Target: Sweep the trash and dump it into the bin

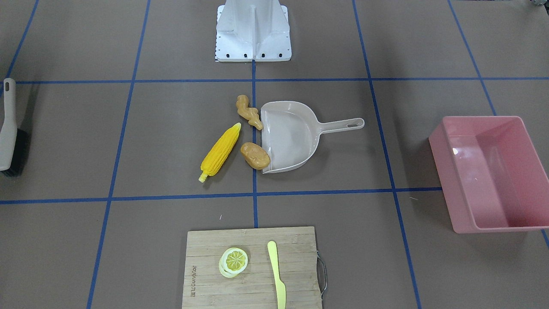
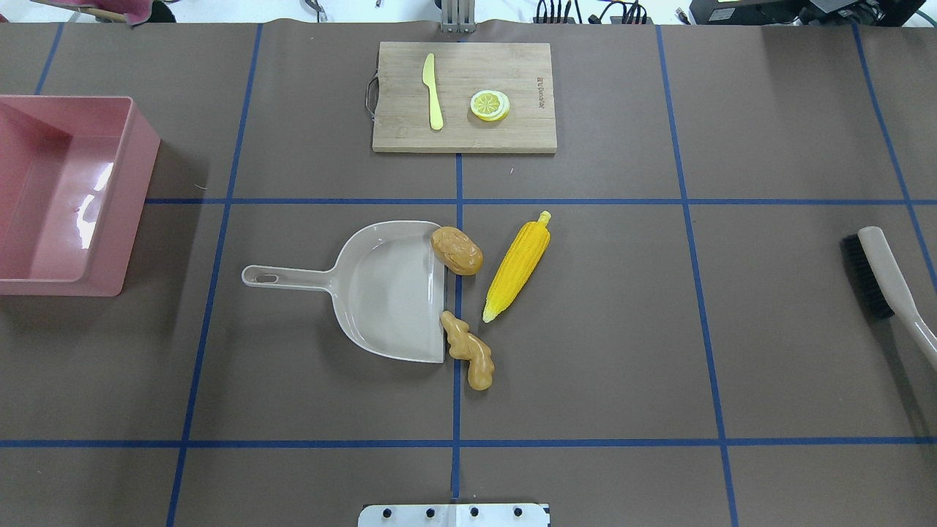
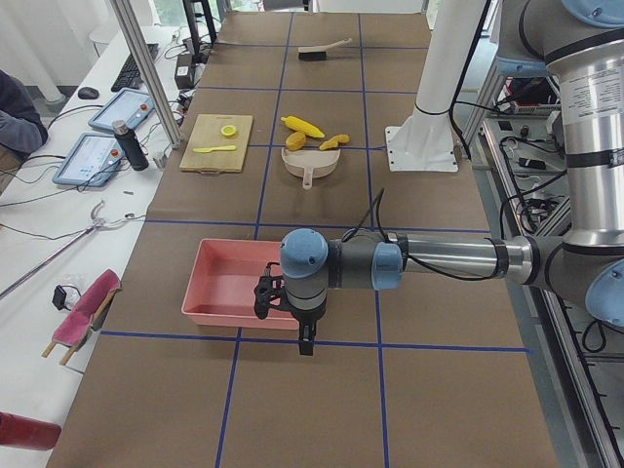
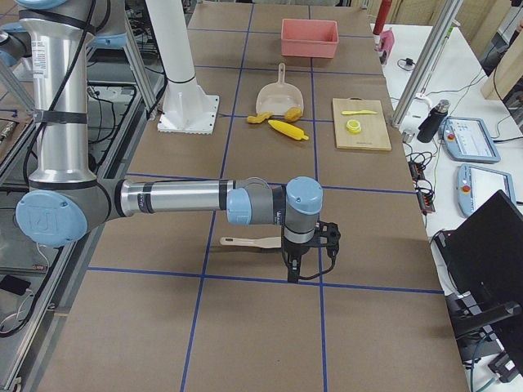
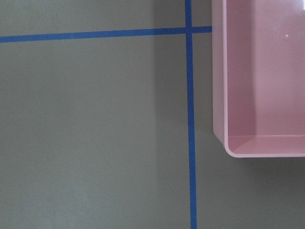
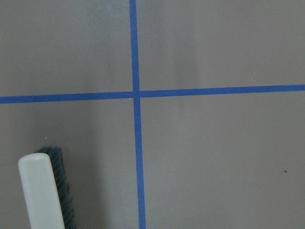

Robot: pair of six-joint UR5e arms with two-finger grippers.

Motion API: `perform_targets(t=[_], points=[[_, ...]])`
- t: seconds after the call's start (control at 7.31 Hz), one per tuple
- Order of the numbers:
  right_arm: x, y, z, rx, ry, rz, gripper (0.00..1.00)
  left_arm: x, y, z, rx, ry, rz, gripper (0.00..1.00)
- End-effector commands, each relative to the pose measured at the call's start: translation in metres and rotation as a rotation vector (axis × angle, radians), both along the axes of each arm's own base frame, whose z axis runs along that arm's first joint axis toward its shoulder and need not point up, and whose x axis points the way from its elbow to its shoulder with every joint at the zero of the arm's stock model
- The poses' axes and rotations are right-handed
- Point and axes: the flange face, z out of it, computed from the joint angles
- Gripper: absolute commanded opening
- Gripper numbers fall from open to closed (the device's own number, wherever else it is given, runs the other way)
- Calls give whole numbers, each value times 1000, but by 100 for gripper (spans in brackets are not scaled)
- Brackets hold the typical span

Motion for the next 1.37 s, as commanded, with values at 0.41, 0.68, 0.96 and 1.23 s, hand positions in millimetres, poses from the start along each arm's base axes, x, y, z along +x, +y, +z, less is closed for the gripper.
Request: perform_targets(t=[0.41,0.68,0.96,1.23], points=[[0,0,0,-2,-2,0,100,0,0,0,1,0,0,99],[0,0,1,-2,4,0,100,0,-1,-3,5,1,0,99],[0,-1,2,2,6,-1,100,0,-4,-7,13,1,-1,99],[0,-1,5,0,3,-3,100,1,-7,-23,48,3,2,99]])
